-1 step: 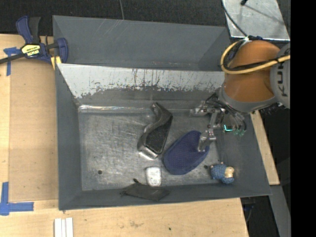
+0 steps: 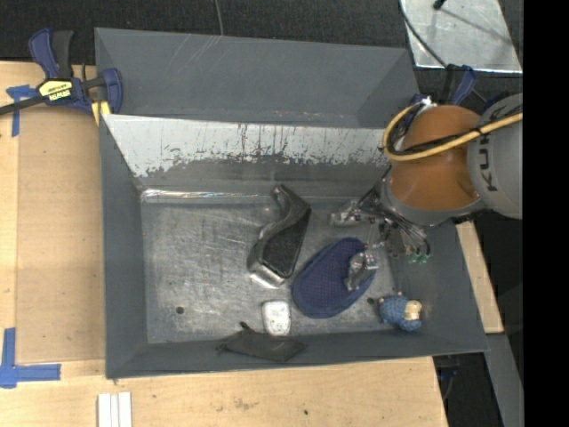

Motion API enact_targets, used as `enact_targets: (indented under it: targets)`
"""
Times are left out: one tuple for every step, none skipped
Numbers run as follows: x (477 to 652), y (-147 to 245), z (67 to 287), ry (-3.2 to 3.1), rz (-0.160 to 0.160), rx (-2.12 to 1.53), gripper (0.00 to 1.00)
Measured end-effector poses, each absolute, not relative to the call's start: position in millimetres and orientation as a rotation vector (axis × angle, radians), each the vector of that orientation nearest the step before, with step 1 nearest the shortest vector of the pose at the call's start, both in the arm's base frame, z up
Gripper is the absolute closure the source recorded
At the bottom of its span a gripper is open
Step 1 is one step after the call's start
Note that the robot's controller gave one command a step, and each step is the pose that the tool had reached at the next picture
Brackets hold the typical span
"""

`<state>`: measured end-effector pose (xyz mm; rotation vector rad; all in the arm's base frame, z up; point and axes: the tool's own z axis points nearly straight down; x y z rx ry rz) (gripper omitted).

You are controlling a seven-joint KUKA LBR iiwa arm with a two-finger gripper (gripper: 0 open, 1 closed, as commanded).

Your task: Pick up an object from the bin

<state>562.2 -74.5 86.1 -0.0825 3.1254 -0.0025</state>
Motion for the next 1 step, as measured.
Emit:
enact_targets:
  targets:
    - [555.9, -70.2, 102.2, 3.132, -0.002, -0.058, 0.0]
